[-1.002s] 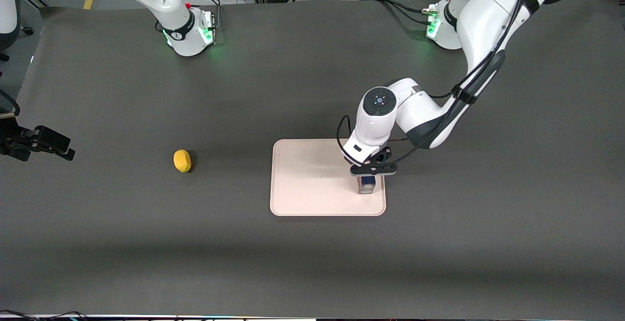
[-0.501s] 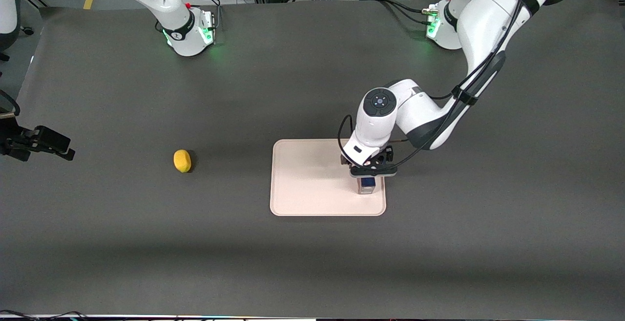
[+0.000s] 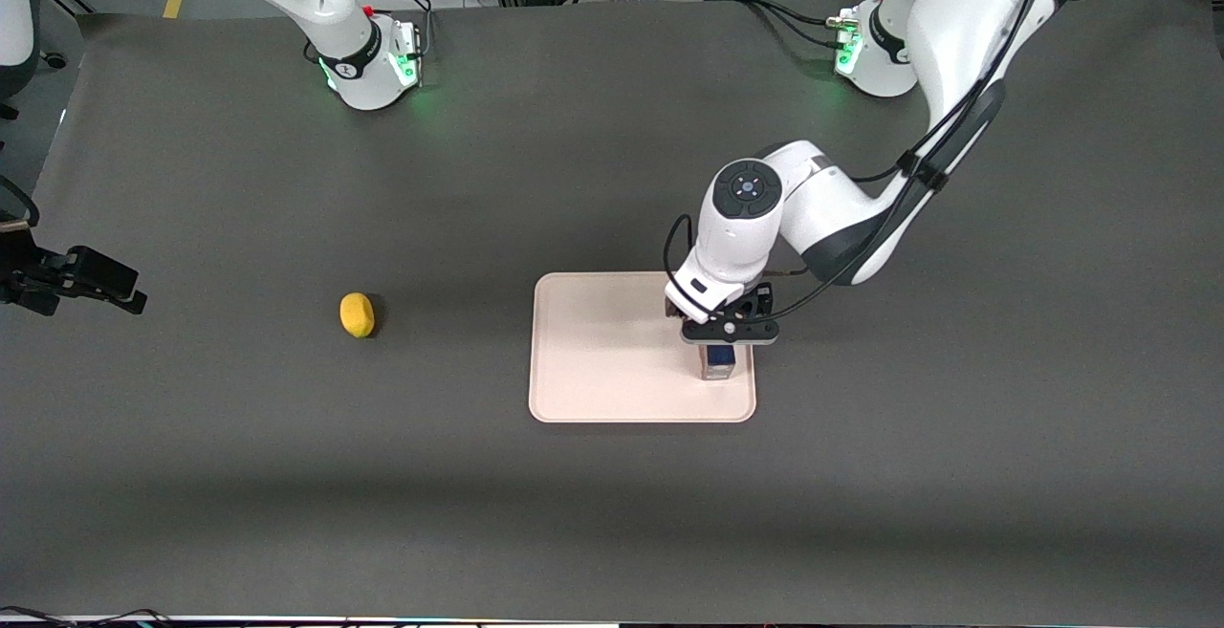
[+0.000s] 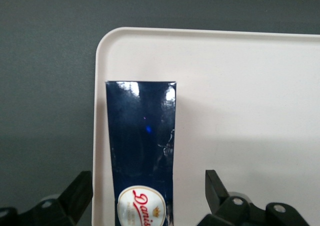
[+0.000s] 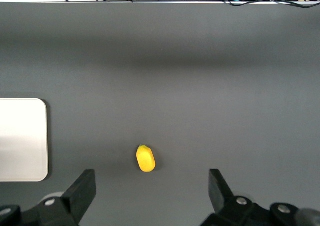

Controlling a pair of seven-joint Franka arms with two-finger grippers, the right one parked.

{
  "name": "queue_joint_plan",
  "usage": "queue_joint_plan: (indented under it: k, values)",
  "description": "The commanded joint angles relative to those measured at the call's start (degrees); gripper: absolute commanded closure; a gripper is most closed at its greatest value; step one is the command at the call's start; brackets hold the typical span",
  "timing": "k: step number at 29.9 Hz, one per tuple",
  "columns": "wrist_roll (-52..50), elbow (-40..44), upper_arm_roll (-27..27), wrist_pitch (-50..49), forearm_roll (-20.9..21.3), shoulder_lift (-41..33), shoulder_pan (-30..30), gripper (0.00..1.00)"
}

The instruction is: Place cookie box on tray

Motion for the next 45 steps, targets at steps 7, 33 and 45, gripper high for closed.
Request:
queue_joint_plan:
  k: [7,33,45]
  values:
    - [18.9,6.5,6.6,-12.8,-7.3,-6.5,2.7,0.0]
    - [38.6,-7.9,32.3,-11.5,-17.4,-25.3,2.4,0.0]
    - [39.7,-16.8,32.6,-7.3,-18.3,-31.2,2.3,0.0]
